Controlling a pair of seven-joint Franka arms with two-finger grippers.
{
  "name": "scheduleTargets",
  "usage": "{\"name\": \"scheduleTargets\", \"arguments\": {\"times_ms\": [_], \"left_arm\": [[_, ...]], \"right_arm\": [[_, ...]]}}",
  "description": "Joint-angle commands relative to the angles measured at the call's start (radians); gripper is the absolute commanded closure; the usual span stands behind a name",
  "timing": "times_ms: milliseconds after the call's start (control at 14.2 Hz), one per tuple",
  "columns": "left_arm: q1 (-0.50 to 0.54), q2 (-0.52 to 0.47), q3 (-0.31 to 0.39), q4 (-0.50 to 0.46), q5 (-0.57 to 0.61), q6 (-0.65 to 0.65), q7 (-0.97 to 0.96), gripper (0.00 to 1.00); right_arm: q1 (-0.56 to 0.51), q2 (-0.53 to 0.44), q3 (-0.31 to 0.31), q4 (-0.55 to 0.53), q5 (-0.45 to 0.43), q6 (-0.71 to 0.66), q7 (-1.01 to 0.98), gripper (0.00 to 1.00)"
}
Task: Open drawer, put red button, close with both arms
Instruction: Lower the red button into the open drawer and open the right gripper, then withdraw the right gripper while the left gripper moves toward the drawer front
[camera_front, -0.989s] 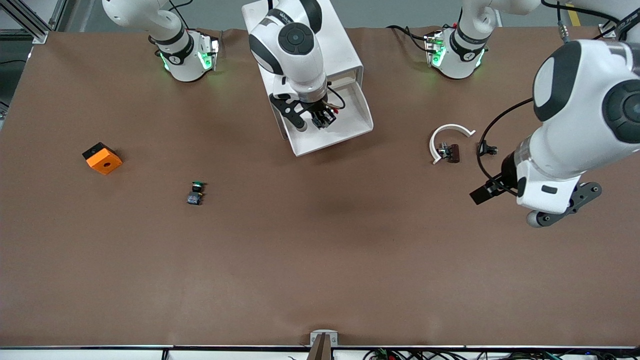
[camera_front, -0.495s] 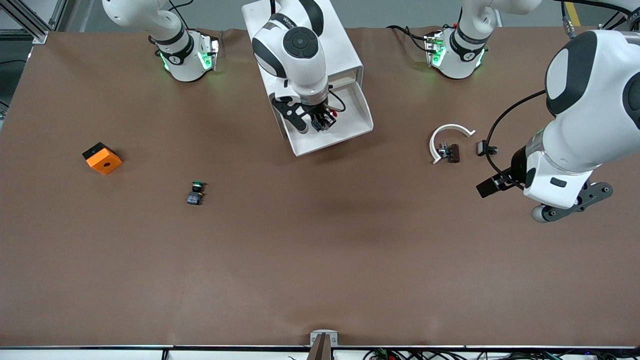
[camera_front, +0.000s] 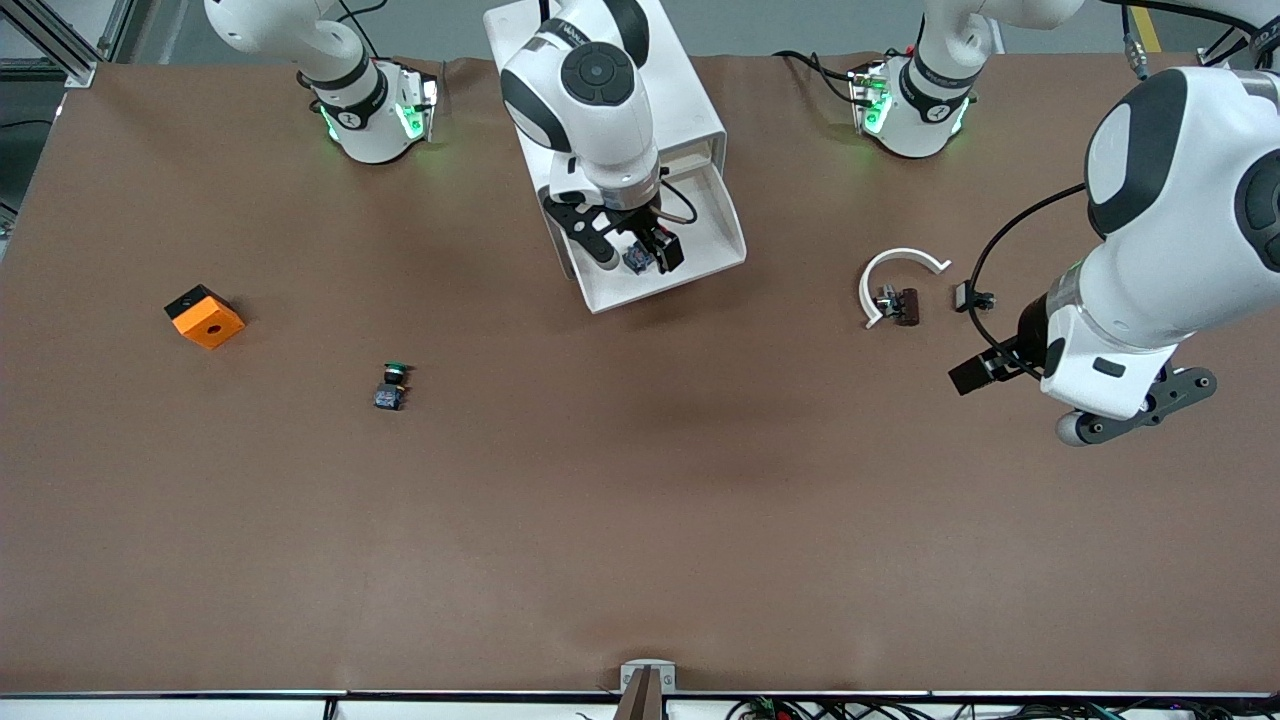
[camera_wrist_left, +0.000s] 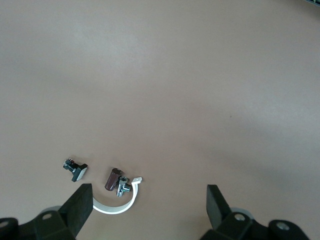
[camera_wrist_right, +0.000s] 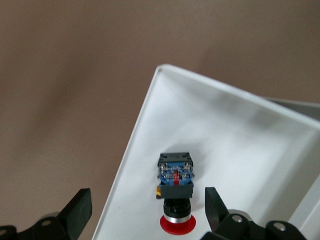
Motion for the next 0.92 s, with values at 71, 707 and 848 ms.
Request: {"name": "scheduleTargets", "arguments": {"times_ms": [71,707,848], "left_arm": [[0.030,-0.034,-0.005,-0.042,-0.028,0.007,0.036,0.00],[-0.031,-0.020,-0.009,-0.149,-0.068,0.126,0.026,0.00],[-0.051,-0.011,-0.023,-0.190,-0.071,0.209,0.023,0.00]], "right_arm": [[-0.100,0.003,0.003,0.064,-0.017,-0.114,-0.169,0.00],[-0.561,-0.037,0.000,0.063,-0.018,-0.269,-0.988,0.00],[-0.672,-0.040,0.000,0.063,-0.031,-0.280,-1.212,0.00]]}}
